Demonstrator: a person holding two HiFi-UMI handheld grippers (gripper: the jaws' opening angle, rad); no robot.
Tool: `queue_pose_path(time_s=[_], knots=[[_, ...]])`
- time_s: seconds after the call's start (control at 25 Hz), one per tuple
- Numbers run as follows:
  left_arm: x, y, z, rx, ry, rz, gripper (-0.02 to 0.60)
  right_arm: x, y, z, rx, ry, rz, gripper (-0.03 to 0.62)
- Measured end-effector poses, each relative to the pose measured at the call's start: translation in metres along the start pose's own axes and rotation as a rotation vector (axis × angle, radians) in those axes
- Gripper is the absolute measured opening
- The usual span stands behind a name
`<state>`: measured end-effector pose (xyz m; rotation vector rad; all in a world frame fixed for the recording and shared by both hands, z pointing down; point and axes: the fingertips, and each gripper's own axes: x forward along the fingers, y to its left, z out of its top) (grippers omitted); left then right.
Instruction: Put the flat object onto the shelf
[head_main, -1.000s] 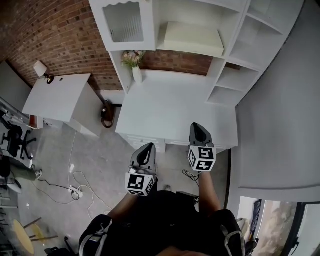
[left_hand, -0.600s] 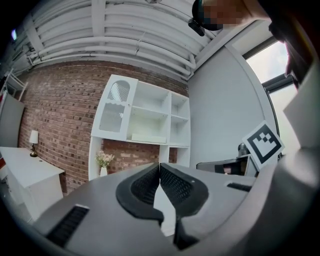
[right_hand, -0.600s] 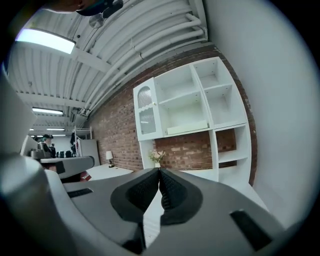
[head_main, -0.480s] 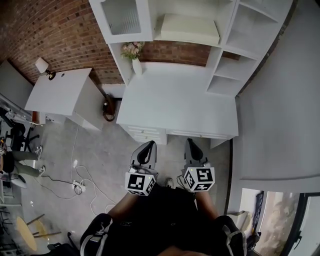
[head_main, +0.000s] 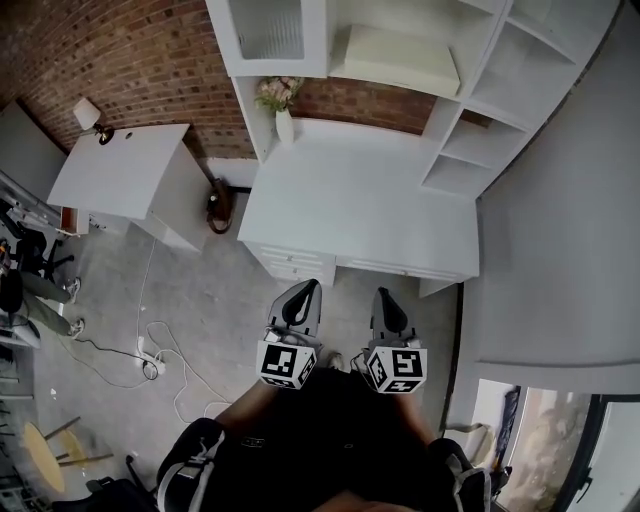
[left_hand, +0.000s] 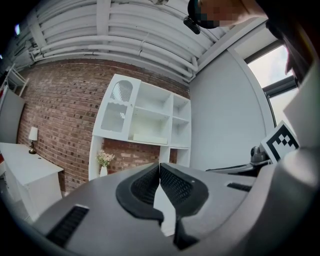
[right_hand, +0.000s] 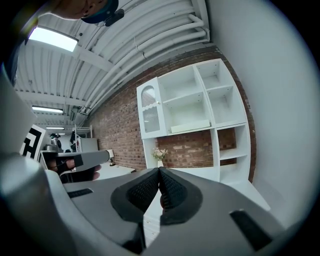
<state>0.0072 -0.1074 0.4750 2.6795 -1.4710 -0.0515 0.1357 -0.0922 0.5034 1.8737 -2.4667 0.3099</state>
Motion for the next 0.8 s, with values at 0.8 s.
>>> queue_pose_path(time_s=[0.8], knots=[[-0.006,0.019,0.005,-0.012,-0.018,-0.004,0.011,0.009,0.017,0.002,-0.037,-0.014,-0.013,0.026]])
